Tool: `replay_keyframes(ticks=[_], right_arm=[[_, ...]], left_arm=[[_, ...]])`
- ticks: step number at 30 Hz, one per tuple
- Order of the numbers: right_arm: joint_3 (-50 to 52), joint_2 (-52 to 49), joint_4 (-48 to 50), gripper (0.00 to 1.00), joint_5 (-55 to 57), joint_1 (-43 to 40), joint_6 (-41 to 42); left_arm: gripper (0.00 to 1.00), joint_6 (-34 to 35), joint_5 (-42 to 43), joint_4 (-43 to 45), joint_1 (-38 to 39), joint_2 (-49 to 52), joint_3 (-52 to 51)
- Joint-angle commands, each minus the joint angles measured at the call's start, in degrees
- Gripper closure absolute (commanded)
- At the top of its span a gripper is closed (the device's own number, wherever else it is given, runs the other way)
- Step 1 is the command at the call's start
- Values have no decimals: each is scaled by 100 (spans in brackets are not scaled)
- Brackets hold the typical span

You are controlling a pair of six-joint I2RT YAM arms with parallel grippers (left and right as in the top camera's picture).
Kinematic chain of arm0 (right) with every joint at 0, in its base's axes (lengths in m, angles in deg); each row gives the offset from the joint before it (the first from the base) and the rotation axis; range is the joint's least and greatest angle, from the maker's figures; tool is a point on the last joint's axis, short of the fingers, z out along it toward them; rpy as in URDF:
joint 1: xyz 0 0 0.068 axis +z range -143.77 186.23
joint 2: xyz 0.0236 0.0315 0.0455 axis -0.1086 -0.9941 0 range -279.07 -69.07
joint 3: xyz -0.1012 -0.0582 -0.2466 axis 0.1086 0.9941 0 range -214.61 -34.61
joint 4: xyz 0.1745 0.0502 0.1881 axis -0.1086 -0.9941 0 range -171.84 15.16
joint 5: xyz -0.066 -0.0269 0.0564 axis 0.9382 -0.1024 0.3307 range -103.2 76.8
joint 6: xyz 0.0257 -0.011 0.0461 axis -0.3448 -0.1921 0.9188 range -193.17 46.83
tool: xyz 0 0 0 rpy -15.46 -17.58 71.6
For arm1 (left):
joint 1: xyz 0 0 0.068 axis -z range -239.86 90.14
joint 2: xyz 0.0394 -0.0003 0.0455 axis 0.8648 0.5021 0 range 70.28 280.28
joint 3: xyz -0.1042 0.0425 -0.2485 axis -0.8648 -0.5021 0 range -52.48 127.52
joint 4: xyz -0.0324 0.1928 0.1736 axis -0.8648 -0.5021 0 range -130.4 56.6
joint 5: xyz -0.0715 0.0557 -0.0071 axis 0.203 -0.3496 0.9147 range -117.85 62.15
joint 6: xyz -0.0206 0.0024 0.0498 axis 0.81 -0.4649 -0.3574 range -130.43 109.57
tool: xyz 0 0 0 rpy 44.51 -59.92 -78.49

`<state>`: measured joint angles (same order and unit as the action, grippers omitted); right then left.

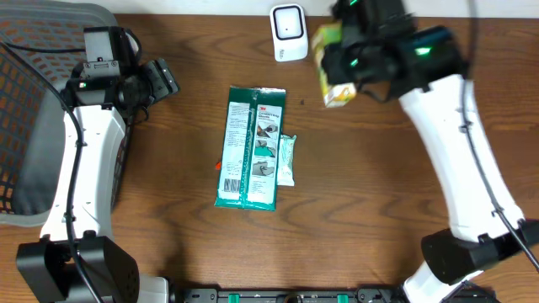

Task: Scan the item barcode
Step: 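Lift the green tea box and carry it up to the white scanner, then hold the tea box barcode under the scanner with the right gripper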

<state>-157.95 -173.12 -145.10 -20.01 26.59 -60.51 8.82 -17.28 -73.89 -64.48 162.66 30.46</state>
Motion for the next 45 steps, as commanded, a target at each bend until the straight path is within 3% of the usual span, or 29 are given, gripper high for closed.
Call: replay_keyframes(ticks=[1, 10, 24, 36, 45], right_arm=[[-376, 59, 203, 75, -662, -219, -114], [-382, -1110, 1521, 71, -627, -122, -33], [-382, -3058, 4450, 75, 636, 2, -31], [-382, -3560, 5539, 75, 1128, 107, -28], [-380, -3578, 5333, 76, 1106, 107, 92]], left_arm=[[18, -57, 31, -4, -9, 20, 7], [18, -57, 31, -4, -9, 20, 7], [18, -57, 31, -4, -9, 20, 7], [18, -57, 31, -4, -9, 20, 7], [18, -57, 31, -4, -9, 20, 7]])
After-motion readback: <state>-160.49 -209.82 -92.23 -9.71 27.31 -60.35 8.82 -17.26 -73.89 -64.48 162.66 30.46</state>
